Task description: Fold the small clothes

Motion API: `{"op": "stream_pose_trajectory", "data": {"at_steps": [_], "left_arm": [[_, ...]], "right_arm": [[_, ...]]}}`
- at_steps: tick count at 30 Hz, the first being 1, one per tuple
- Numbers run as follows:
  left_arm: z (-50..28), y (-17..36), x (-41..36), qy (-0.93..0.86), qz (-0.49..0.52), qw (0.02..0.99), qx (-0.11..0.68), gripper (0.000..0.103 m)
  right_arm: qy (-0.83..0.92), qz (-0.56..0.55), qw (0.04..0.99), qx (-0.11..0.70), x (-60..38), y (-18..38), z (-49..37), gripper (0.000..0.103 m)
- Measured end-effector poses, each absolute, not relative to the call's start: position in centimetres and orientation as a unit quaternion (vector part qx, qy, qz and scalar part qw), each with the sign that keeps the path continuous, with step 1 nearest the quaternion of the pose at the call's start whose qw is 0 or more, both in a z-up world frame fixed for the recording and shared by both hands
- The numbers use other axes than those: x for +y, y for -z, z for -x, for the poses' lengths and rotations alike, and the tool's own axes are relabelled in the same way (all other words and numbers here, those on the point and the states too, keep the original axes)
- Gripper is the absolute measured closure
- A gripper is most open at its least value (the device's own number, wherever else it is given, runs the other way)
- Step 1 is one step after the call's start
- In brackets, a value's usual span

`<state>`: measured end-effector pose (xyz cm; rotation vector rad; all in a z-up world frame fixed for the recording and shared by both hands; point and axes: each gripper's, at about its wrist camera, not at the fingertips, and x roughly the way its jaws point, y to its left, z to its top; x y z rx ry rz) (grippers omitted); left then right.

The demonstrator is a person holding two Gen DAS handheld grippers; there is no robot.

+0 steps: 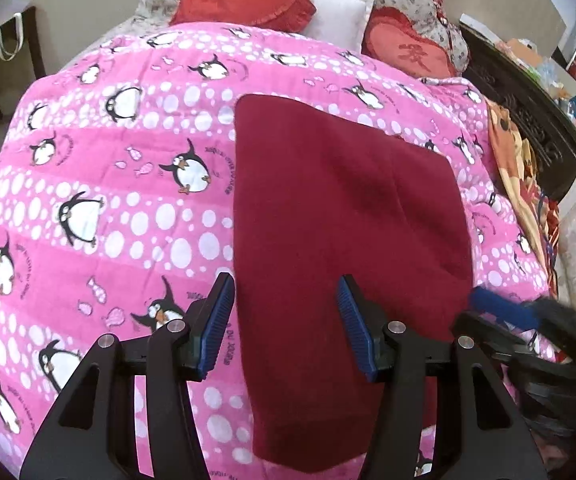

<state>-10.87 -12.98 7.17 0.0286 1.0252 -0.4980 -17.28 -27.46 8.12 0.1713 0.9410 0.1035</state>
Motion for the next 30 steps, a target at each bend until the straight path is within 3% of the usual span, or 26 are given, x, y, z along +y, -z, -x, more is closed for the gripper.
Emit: {"op": "stream_pose_trajectory", "data": {"at_steps": [3,8,10,12,30], "left_arm": [[11.7,-7.6,-12.2,0.218,-0.012,0.858,0.466,0.050],[13.0,-7.9,-12.1,0.212,-0.011,0.865,0.455,0.050],[13.7,-8.2,-12.0,0.210,-0.012,0.870,0.445,0.050],[14.2,-8.6,-11.9,0.209,-0.013,0.874,0.438,0.050],[17.6,-11.4,-11.1,0.200,-0.034,0.898,0.389,0.050]], "right_arm": [[-0.032,-0.093,0.878,0.468,-28.5,-5.7,17.6,0.082],[-0.029,-0.110,0.884,0.454,-28.8,-7.5,18.4,0.082],[-0.025,-0.123,0.888,0.443,-28.9,-8.3,19.0,0.074],[-0.024,-0.141,0.891,0.430,-28.9,-8.9,19.7,0.059],[0.017,-0.148,0.901,0.407,-26.8,-11.2,21.6,0.054]]}}
